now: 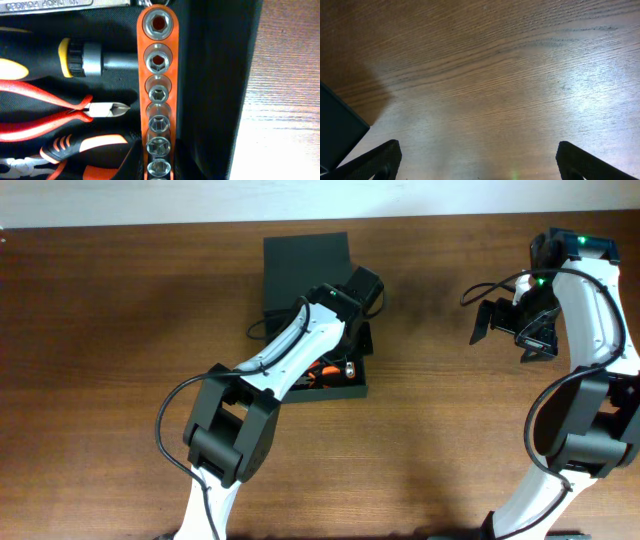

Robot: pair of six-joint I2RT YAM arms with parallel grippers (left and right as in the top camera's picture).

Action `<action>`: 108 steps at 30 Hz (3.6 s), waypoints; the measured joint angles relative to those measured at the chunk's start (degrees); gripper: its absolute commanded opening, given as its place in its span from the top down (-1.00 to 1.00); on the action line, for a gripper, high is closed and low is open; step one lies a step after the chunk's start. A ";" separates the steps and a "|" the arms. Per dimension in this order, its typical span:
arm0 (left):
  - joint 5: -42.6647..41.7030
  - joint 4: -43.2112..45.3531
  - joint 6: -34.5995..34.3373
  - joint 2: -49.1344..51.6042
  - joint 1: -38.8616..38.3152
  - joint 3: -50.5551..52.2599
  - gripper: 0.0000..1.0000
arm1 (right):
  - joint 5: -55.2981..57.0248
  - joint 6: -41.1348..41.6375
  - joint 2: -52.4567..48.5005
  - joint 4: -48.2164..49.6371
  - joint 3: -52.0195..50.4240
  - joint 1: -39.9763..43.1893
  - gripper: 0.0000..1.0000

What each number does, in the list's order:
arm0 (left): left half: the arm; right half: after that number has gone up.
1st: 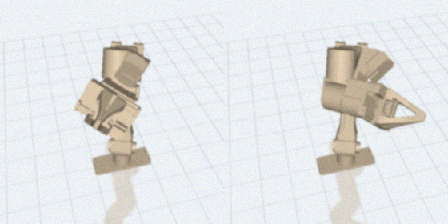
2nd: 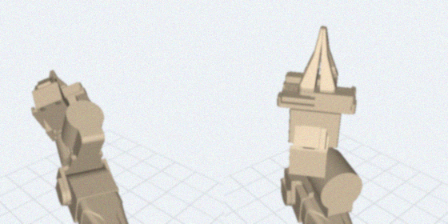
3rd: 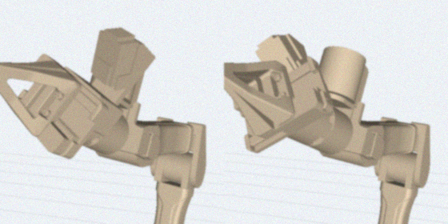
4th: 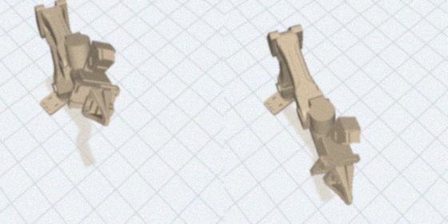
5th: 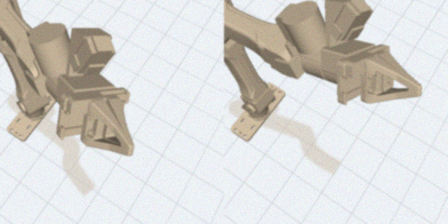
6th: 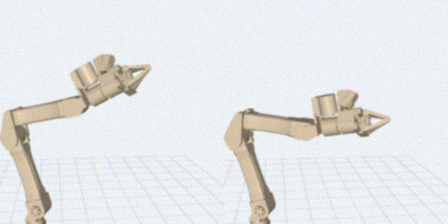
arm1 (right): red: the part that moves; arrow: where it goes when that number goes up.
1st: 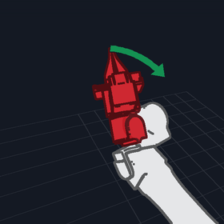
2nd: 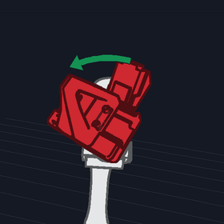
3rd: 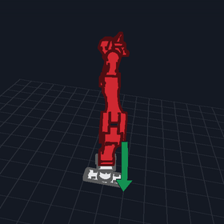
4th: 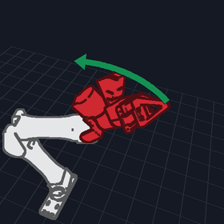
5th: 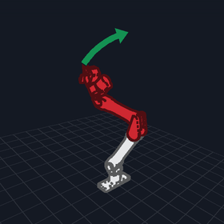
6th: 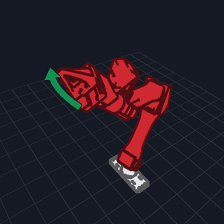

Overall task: Pack container
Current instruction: 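Lower the socket rail into the box's right side and release, then raise both arms and move the grippers to the lid's sides, then grip the raised lid edges with both grippers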

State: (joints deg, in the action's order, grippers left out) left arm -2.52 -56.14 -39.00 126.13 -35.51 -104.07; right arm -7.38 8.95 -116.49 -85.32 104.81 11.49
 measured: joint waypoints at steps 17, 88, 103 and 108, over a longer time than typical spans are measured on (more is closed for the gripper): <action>-0.70 -0.79 1.95 0.00 0.09 -0.13 0.41 | 0.00 0.00 0.00 -0.63 0.00 0.00 -0.97; -48.57 -9.33 39.65 21.55 43.04 -22.73 0.96 | -48.11 2.47 -18.82 45.90 -0.15 -10.32 0.92; -46.75 -8.76 38.69 23.28 41.48 -22.67 0.96 | -41.92 2.69 -18.86 46.62 -0.15 -13.70 0.92; -46.69 -7.78 38.51 25.27 39.15 -22.64 0.96 | -40.17 2.84 -18.91 46.64 -0.15 -14.01 0.92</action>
State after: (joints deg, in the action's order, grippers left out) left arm -49.21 -63.92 -0.49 151.39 3.64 -126.72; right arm -47.55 11.79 -135.39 -38.68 104.66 -2.52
